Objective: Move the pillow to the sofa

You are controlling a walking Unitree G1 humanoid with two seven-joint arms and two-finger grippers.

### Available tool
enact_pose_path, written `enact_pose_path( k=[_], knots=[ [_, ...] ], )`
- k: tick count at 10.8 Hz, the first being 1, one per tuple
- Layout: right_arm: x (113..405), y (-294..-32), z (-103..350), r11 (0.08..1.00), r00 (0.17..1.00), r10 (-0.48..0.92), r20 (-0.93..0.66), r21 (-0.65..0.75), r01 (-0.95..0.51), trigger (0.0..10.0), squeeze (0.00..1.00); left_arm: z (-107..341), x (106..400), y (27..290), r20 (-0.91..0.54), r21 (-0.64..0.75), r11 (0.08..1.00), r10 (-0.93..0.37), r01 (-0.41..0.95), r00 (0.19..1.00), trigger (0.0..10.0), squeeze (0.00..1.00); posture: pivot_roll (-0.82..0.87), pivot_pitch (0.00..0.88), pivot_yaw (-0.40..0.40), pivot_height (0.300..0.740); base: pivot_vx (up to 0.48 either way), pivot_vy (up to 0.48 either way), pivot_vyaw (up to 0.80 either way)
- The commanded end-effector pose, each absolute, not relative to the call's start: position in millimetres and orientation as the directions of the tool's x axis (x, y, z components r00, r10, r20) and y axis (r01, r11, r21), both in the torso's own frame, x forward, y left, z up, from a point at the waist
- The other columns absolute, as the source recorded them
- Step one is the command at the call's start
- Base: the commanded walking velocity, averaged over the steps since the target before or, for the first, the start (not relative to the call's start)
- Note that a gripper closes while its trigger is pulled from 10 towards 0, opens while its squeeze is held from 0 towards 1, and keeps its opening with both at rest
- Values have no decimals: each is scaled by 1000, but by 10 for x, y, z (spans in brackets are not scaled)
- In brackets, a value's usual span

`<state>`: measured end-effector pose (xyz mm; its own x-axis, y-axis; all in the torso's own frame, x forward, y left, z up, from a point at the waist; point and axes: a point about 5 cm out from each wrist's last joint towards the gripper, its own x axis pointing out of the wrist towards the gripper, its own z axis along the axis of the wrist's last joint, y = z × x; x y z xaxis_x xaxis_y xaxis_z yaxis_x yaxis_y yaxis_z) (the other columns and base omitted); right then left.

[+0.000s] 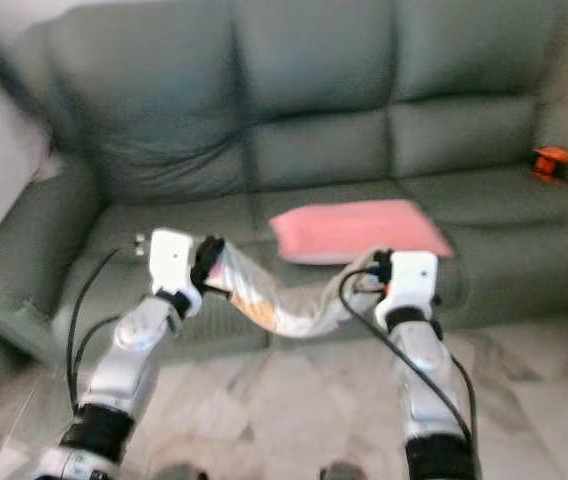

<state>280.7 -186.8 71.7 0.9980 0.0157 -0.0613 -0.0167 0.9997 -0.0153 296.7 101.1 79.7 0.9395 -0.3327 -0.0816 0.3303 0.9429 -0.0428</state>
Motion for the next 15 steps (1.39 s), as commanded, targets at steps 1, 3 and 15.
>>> enact_pose_path(
  k=[1, 3, 15],
  knots=[
    [2841, -1788, 793, 999, 998, 51, -26, -11, -51, 10000, 0, 883, 3010, 1045, -48, -20, 947, -321, 320, 946, 10000, 0, -30, 0, 30, 740, 0, 480, 0],
    [2832, -1785, 774, 999, 998, 53, -32, -9, -53, 10000, 0, 871, 3016, 1078, -49, -6, 957, -290, 290, 956, 10000, 0, -27, 0, 28, 740, 0, 480, 0],
    [2836, -1796, 774, 998, 998, 56, -32, -18, -56, 10000, 0, 919, 3011, 1100, 1, -1, 957, -291, 291, 957, 10000, 0, -28, 0, 24, 740, 21, 200, 0]
  ],
)
